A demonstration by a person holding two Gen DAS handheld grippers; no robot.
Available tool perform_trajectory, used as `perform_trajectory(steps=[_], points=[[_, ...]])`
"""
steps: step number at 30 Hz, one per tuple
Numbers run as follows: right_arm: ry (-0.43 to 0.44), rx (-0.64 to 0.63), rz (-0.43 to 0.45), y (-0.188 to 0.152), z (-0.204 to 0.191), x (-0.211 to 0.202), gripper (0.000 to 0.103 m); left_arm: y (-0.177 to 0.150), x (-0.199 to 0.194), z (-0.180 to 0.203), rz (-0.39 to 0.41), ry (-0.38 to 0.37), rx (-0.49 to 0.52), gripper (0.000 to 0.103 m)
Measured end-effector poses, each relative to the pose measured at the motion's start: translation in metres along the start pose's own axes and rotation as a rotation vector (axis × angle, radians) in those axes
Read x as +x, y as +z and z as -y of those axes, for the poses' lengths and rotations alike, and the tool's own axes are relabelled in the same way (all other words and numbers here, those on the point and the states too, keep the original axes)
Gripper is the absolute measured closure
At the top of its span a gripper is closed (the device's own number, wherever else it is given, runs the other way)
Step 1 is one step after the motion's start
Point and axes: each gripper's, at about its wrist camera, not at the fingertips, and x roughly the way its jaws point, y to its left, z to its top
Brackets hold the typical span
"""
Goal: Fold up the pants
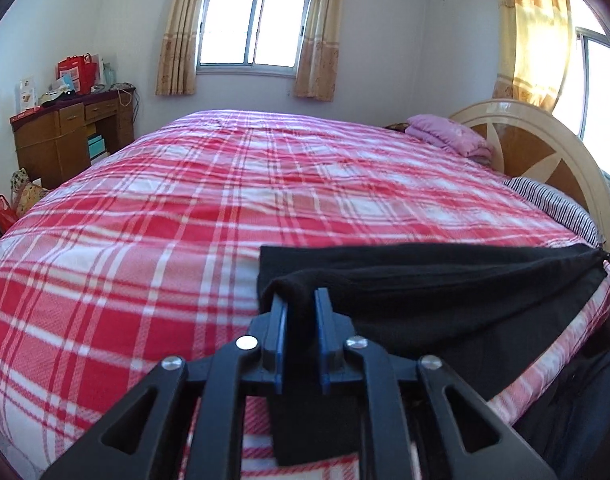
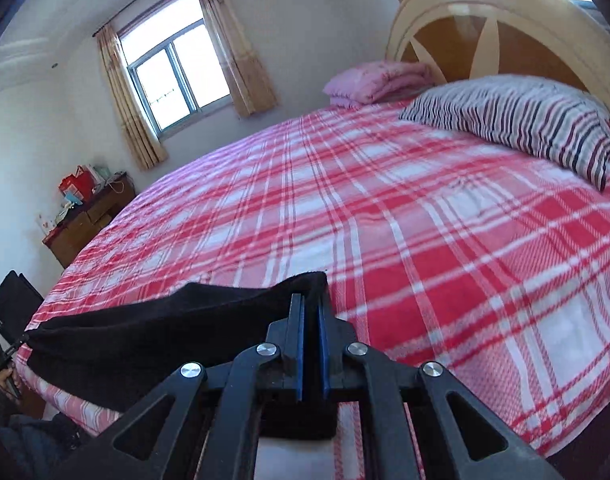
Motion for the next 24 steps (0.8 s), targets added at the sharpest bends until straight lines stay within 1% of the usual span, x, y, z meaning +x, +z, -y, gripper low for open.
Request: perform_trajectory(steps=[1,2,3,4,5,6,9,12,15,16,17,18,19,20,21,23,24], points=[[-0.016,0.002,-0.002,-0.002,0.003,-0.001,0.088,-0.003,-0.002,-0.002,0.000,0.004,0.000,0.081],[-0.046,-0.001,0.003,-0.002,0.004,-0.004,0.081,-0.007,-0.005,-0.006,-0.003,0.017,-0.005,0.080],[-0.059,0.004,0.007,-0.002,0.007,-0.007,0.075,-0.009,-0.008,-0.010,-0.006,0.023,-0.014,0.076],[-0.062,0.014,0.012,0.000,0.009,-0.009,0.073,-0.012,-0.011,-0.014,-0.004,0.030,-0.019,0.069],[-0.078,0.031,0.026,0.001,0.012,-0.013,0.070,-0.014,-0.014,-0.018,-0.002,0.040,-0.025,0.066],[-0.097,0.042,0.037,0.002,0.015,-0.017,0.069,-0.016,-0.018,-0.023,0.004,0.056,-0.035,0.064],[-0.130,0.093,0.080,0.007,0.021,-0.029,0.068,-0.022,-0.027,-0.039,0.007,0.093,-0.072,0.064],[-0.110,0.095,0.104,0.011,0.010,-0.036,0.068,-0.025,-0.034,-0.050,0.010,0.117,-0.120,0.064],[-0.062,0.013,0.106,0.016,-0.028,-0.038,0.068,-0.022,-0.042,-0.045,0.026,0.120,-0.123,0.064],[-0.033,-0.045,0.101,0.018,-0.051,-0.037,0.068,-0.020,-0.043,-0.041,0.028,0.117,-0.116,0.064],[-0.012,-0.087,0.095,0.019,-0.067,-0.036,0.066,-0.016,-0.043,-0.035,0.034,0.103,-0.107,0.063],[0.013,-0.138,0.086,0.018,-0.086,-0.035,0.058,-0.013,-0.043,-0.031,0.039,0.096,-0.098,0.059],[0.038,-0.191,0.076,0.017,-0.106,-0.033,0.054,-0.010,-0.042,-0.024,0.045,0.091,-0.088,0.055],[0.070,-0.256,0.066,0.015,-0.132,-0.030,0.051,-0.006,-0.040,-0.017,0.049,0.077,-0.079,0.053],[0.097,-0.298,0.059,0.011,-0.151,-0.026,0.051,-0.003,-0.038,-0.013,0.049,0.065,-0.073,0.051],[0.181,-0.399,0.011,0.000,-0.201,-0.009,0.050,0.004,-0.027,0.001,0.043,0.047,-0.052,0.051],[0.209,-0.433,-0.011,-0.005,-0.220,0.000,0.050,0.005,-0.024,0.004,0.044,0.042,-0.046,0.051]])
